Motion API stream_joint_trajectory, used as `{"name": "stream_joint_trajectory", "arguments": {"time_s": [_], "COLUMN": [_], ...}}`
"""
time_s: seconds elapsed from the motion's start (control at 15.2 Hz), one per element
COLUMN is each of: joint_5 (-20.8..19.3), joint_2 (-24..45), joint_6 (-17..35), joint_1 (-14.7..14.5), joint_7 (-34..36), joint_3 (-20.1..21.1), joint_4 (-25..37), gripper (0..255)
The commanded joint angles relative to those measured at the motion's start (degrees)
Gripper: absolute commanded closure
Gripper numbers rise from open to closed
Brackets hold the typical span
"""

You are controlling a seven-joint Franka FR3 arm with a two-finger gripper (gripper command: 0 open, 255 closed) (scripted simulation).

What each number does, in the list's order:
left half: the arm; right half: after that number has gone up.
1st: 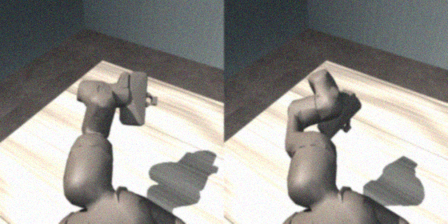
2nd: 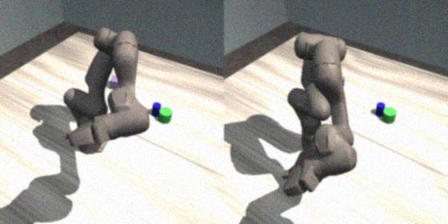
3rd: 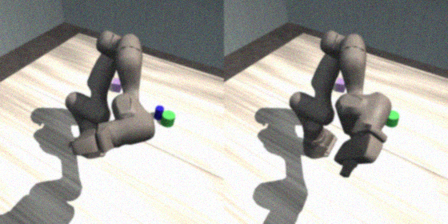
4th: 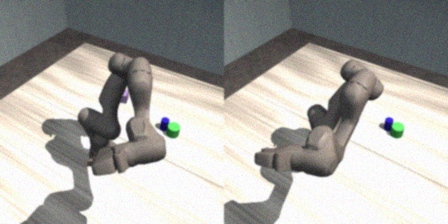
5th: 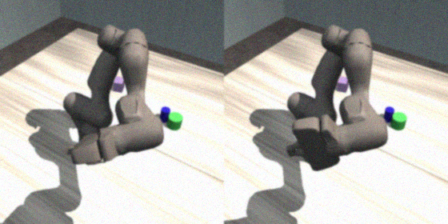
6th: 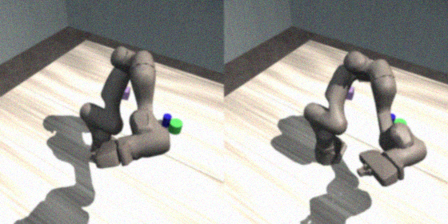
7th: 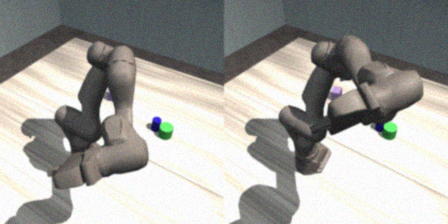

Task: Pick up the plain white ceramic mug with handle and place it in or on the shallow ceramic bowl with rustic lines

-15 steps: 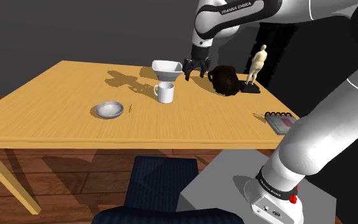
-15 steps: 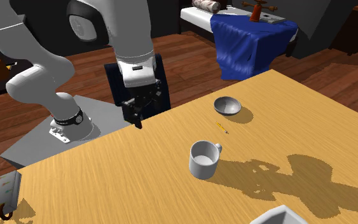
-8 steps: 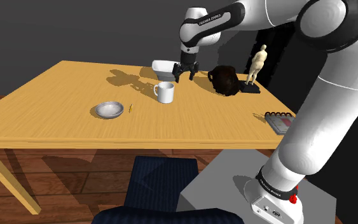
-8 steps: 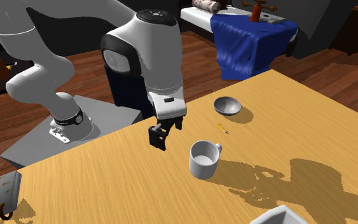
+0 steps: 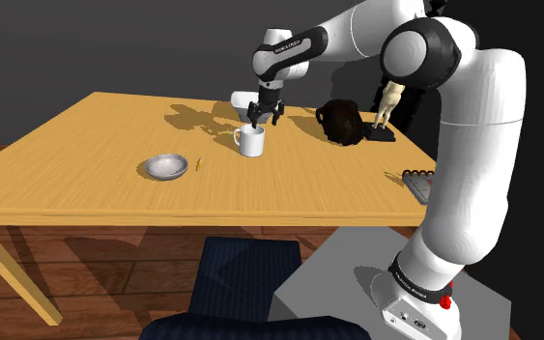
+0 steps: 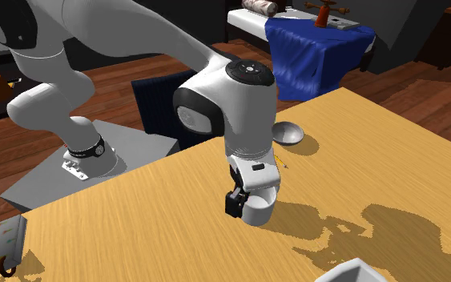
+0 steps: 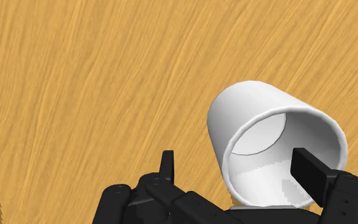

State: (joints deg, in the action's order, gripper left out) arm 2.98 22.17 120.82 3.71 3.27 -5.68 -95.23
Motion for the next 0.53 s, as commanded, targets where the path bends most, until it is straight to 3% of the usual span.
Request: {"name": "stream_joint_trajectory", "arguments": {"time_s": [0.0,0.46], "joint_5": [0.4,0.7], "joint_2": [2.4,4.7], "joint_6": [0.4,4.4], "joint_1": [0.3,0.4], "joint_7": [-0.3,-0.5], "joint_3": [0.1,0.2], "joint_4": [2.0,0.4], "gripper": [0,0]}}
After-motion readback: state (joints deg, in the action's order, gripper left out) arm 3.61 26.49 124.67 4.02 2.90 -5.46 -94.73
